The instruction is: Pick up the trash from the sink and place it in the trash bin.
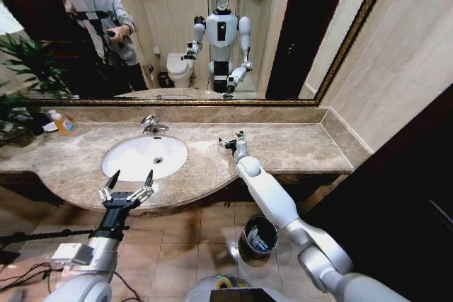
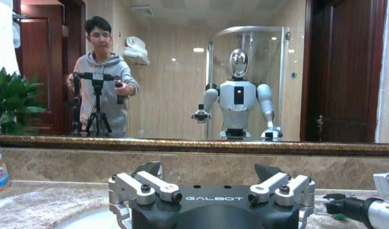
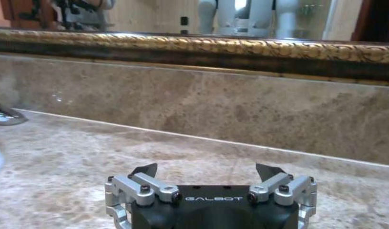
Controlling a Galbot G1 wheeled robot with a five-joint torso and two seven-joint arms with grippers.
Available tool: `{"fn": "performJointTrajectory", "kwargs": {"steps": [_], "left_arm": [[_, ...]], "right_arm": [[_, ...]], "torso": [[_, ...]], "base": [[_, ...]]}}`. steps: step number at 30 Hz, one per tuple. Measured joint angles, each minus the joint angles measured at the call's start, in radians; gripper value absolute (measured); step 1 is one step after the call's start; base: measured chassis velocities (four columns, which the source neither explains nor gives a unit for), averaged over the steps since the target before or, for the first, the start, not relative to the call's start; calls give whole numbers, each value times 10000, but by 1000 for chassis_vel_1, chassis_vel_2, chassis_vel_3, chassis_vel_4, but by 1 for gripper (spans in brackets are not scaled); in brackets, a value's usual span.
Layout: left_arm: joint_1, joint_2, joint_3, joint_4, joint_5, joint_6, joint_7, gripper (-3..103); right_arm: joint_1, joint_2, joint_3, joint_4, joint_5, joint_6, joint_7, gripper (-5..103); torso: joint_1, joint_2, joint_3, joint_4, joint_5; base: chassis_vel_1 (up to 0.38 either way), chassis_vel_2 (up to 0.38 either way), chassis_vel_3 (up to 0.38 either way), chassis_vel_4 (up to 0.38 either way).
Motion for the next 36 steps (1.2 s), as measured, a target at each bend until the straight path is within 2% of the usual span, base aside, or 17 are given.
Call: {"fn": "performJointTrajectory", "kwargs": {"steps": [10, 14, 16, 17, 19, 23, 24, 26, 28, 30, 31, 33, 35, 36], "left_arm": [[0, 0, 0, 0, 0, 0, 0, 100], [0, 0, 0, 0, 0, 0, 0, 100], [0, 0, 0, 0, 0, 0, 0, 100], [0, 0, 0, 0, 0, 0, 0, 100], [0, 0, 0, 0, 0, 0, 0, 100], [0, 0, 0, 0, 0, 0, 0, 100], [0, 0, 0, 0, 0, 0, 0, 100], [0, 0, 0, 0, 0, 0, 0, 100], [1, 0, 0, 0, 0, 0, 0, 100], [0, 0, 0, 0, 0, 0, 0, 100], [0, 0, 0, 0, 0, 0, 0, 100], [0, 0, 0, 0, 0, 0, 0, 100], [0, 0, 0, 0, 0, 0, 0, 100], [0, 0, 0, 0, 0, 0, 0, 100]], "right_arm": [[141, -6, 397, -581, 79, -50, -20, 101], [104, -82, 413, -677, 250, -42, -56, 85], [57, -93, 449, -674, 268, -21, -84, 85], [-23, -127, 503, -563, 286, -14, -116, 74], [-66, -158, 517, -480, 289, -5, -139, 74], [-137, -195, 530, -418, 289, 45, -168, 52], [-137, -195, 530, -418, 289, 45, -168, 52], [-163, -203, 535, -418, 289, 53, -168, 41], [-167, -214, 534, -417, 289, 53, -168, 41], [-192, -271, 493, -357, 289, 53, -169, 30], [-192, -271, 493, -357, 289, 53, -169, 30], [-254, -326, 458, -228, 289, 48, -170, 16], [-268, -334, 456, -205, 290, 47, -170, 16], [-300, -361, 453, -141, 294, 39, -170, 13]], "torso": [[0, 0, 0, 0, 3], [0, 0, 0, 0, 2], [0, 0, 0, 1, 3], [0, 0, 0, 0, 3], [0, 0, 0, 0, 2], [-1, 0, 0, 0, 2], [-1, 0, 0, 0, 2], [-1, 0, 0, 0, 3], [-1, 0, 0, 0, 2], [-1, 0, 0, 0, 2], [-1, 0, 0, 0, 2], [-1, 0, -1, 0, 2], [-1, 1, 0, 0, 2], [-1, 0, 0, 1, 2]], "base": [[0, 0, 0, 0], [0, 0, 0, 0], [0, 0, 0, 0], [0, 0, 0, 0], [0, 0, 0, 0], [0, 0, 0, 0], [0, 0, 0, 0], [0, 0, 0, 0], [0, 0, 0, 0], [0, 0, 0, 0], [0, 0, 0, 0], [0, 0, 0, 0], [0, 0, 0, 0], [0, 0, 0, 0]]}}
